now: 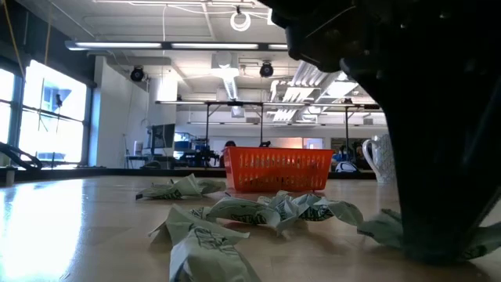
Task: Pick and place Stevia / Truvia into bins
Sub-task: Put the stevia packet into the orange bin
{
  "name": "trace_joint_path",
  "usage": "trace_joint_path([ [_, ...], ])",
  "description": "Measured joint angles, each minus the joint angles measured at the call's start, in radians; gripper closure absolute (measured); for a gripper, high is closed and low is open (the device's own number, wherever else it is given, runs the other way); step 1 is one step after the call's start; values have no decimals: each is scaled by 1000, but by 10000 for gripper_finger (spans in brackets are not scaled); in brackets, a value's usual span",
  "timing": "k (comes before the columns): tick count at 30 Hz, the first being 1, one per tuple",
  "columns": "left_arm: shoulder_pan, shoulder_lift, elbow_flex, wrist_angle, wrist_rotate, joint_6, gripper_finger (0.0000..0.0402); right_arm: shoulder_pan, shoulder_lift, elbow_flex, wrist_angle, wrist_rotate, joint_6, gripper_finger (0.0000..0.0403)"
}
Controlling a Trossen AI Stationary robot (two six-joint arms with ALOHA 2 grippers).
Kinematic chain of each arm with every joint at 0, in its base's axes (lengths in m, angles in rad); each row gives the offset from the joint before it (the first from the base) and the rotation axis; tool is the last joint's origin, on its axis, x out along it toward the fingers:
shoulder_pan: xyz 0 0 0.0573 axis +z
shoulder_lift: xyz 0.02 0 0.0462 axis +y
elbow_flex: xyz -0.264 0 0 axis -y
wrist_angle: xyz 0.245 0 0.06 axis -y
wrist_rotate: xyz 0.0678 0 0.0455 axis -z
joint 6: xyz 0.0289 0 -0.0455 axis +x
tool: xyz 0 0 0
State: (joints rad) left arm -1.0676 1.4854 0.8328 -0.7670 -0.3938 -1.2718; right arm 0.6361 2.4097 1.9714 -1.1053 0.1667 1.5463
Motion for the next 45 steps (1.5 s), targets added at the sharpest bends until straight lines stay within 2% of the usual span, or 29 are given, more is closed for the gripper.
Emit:
trace_joint_path([
  [4,0,-48,-23,7,-4,-16,316,-10,-23,18,-18,5,-11,385],
  [10,20,-122,-25,48,-89,-15,316,-71,-192,40,-211,175,-45,395],
  [13,82,-144,-25,113,-113,46,316,-149,-255,35,-259,251,-175,400],
  [15,148,-143,-25,176,-96,127,316,-221,-285,36,-248,265,-304,399],
  [19,317,-141,-25,269,6,288,316,-373,-292,18,-214,185,-617,399],
  [25,503,-149,-25,253,32,316,316,-507,-299,-142,-35,38,-922,401],
  [28,555,-149,-25,269,74,299,316,-540,-332,-252,22,-10,-1003,401],
  [31,583,-147,-25,323,98,297,316,-577,-422,-370,180,-74,-1072,402],
  [36,637,-145,-25,415,98,292,316,-652,-549,-567,356,-158,-1156,394],
  [40,691,-145,-25,424,96,298,316,-677,-614,-660,380,-191,-1217,354],
  [43,731,-145,-25,424,96,298,316,-681,-614,-701,393,-170,-1264,317],
  [45,752,-145,-25,424,96,298,316,-688,-613,-717,437,-168,-1290,306],
])
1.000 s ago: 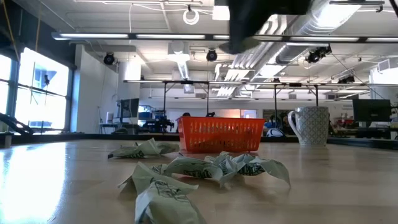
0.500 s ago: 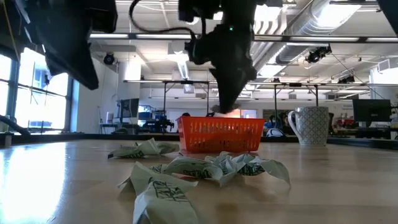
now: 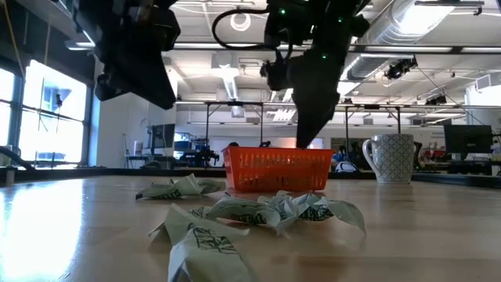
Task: Pick and place Stevia / Truvia into bins
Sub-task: Put the stevia packet into the orange bin
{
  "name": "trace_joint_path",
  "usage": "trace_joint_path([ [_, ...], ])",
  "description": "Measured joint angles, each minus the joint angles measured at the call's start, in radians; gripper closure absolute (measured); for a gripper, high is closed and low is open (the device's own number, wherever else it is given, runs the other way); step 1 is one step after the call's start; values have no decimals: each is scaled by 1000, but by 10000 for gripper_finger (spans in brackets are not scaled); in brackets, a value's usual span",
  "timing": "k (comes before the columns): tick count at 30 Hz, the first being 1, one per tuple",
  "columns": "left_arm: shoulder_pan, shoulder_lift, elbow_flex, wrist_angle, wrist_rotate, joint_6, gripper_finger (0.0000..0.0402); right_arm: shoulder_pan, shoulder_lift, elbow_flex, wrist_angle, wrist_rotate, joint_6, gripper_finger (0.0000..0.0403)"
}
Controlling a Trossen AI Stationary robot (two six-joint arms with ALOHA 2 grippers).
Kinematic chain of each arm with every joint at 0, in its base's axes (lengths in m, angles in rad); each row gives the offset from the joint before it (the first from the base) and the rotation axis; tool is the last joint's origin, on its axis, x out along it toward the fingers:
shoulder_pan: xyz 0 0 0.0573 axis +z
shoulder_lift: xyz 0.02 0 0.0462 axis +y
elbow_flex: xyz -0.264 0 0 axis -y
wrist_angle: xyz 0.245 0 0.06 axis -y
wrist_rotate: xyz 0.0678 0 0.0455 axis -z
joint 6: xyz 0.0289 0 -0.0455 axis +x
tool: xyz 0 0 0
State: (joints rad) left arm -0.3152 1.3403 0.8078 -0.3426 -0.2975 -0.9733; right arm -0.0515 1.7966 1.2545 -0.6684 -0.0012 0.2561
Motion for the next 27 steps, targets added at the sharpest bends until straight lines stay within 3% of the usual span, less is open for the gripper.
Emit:
trace_joint_path([
  [9,34,0,0,2,19,0,316,-50,3,-5,46,112,-2,336],
  [20,34,0,0,-11,15,0,316,-92,69,-5,133,-10,16,359],
  [27,34,0,0,-34,5,14,316,-52,66,15,139,-3,58,356],
])
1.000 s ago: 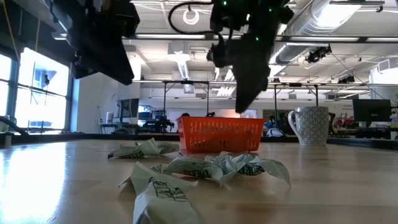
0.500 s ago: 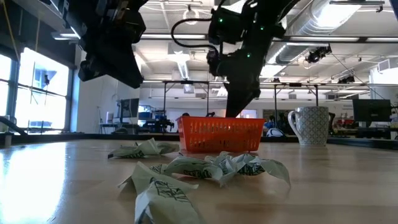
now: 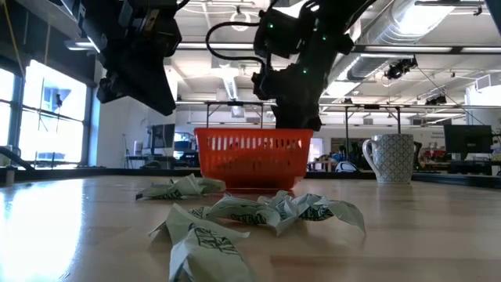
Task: Pick and place Stevia / Truvia into bins
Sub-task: Put the stevia packet into the orange bin
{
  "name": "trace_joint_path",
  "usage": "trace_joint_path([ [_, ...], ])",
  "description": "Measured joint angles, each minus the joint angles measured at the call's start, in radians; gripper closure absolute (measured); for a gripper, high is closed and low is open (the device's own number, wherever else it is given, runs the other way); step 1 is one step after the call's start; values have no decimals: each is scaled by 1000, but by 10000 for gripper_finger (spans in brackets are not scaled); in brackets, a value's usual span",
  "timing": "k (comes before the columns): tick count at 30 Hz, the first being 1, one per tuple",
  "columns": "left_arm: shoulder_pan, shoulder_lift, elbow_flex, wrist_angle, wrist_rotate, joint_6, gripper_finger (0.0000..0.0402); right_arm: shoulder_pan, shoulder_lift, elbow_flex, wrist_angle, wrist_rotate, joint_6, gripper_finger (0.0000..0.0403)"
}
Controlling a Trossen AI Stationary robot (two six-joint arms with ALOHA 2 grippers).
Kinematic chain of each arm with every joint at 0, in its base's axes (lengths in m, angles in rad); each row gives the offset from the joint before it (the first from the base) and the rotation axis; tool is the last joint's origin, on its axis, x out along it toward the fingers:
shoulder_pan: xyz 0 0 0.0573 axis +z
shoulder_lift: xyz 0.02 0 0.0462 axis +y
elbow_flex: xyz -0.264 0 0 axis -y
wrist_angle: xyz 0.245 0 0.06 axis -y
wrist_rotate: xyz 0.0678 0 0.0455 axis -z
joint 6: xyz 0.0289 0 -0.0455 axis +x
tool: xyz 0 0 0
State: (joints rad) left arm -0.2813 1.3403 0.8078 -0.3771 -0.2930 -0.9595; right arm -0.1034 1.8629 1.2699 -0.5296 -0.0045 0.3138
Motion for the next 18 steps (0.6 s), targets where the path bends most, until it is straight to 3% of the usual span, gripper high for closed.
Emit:
trace_joint_path([
  [10,0,0,1,-27,2,21,316,56,-3,111,-45,44,-8,337],
  [18,0,0,1,-44,3,32,316,57,21,72,-49,101,0,363],
])
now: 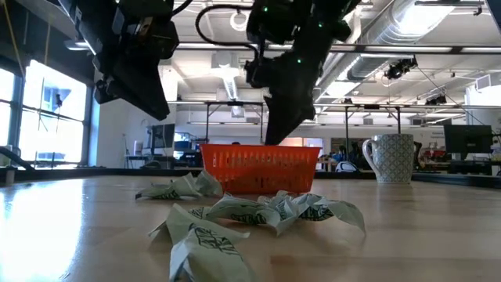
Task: Pick and place Stevia / Truvia into bins
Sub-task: Put the stevia packet into the orange bin
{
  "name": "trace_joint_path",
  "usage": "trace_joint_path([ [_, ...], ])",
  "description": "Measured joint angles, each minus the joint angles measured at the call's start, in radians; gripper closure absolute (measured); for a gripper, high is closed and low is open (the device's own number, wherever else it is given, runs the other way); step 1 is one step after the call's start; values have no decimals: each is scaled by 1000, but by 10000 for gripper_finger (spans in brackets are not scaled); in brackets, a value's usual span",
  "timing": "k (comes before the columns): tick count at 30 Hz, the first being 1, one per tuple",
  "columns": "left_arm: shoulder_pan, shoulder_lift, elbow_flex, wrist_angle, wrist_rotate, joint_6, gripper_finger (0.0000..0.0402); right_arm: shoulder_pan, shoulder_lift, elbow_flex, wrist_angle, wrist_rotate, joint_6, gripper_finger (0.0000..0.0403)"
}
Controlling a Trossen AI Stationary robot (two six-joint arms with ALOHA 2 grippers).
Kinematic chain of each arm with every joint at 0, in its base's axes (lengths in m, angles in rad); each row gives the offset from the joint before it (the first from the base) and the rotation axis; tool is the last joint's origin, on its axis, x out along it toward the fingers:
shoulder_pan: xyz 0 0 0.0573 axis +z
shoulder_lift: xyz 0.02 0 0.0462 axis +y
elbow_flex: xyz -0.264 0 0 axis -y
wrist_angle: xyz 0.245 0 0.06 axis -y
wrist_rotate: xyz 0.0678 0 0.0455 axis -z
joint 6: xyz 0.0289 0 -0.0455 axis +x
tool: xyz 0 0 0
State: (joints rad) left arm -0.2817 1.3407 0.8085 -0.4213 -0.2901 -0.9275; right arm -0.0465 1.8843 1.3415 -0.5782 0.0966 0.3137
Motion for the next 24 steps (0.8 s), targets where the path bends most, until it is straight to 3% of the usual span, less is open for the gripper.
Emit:
trace_joint_path([
  [7,0,0,0,-7,0,7,316,19,50,0,42,-141,0,374],
  [13,0,0,0,-10,1,17,316,59,27,-1,38,-82,-7,367],
  [24,0,0,0,-18,7,34,316,43,67,0,140,-148,-27,333],
])
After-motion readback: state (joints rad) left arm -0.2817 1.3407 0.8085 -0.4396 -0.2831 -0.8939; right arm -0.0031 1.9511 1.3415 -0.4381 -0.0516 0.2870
